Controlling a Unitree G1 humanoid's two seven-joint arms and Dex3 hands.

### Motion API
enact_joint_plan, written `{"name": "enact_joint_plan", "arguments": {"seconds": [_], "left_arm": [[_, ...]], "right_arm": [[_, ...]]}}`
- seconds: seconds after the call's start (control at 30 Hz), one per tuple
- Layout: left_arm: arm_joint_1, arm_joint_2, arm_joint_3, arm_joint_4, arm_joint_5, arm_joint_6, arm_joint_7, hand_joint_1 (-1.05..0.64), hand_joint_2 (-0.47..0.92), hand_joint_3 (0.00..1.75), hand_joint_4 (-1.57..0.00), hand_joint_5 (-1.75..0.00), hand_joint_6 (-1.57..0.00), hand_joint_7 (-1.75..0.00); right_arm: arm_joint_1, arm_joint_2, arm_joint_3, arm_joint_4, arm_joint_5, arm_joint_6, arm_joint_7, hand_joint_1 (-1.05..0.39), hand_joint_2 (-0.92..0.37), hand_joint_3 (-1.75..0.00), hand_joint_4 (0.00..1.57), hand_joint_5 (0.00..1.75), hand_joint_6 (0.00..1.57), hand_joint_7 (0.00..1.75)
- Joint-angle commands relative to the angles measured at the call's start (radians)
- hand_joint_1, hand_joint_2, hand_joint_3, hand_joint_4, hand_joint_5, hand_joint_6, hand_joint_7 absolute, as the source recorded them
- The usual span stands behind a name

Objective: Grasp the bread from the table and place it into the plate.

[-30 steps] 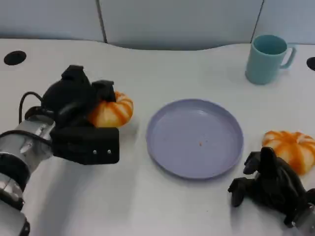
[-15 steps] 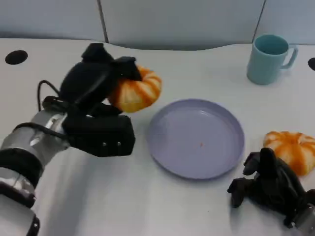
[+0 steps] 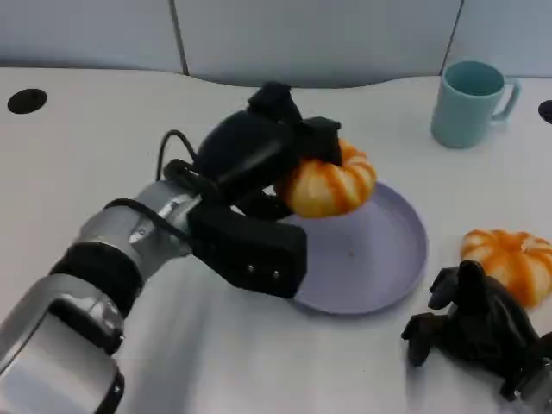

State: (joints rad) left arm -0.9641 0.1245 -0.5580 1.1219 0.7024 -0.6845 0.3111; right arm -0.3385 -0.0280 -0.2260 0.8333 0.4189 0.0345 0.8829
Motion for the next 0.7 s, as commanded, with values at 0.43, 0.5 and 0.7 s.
{"name": "enact_joint_plan", "arguments": {"seconds": [0.43,0.5,0.7], "left_arm": [[-0.042,-0.074,-0.058,0.074,0.031,0.105,-0.158,-0.37,0.48,1.22,-0.92,-1.64,-0.80,-1.39],[-0.042,-0.077,-0.038,0.070,-0.003,0.114,-0.250,-0.40,0.49,1.06,-0.79,-1.41,-0.78,-0.93],[-0.048,-0.074,-0.042,0.038,-0.017,0.177,-0.422,-0.61,0.88,0.25,-0.32,-0.63,-0.48,-0.10]], "right_arm": [[0.043,0.004,0.003,-0.037,0.001,0.007,-0.015,-0.49,-0.92,-0.32,1.57,0.70,1.57,0.46],[0.045,0.005,0.005,-0.042,-0.001,0.007,-0.015,-0.49,-0.92,-0.31,1.57,0.70,1.57,0.46],[0.044,0.009,0.000,-0.041,0.006,0.013,-0.009,-0.48,-0.92,-0.30,1.57,0.69,1.57,0.44]]}}
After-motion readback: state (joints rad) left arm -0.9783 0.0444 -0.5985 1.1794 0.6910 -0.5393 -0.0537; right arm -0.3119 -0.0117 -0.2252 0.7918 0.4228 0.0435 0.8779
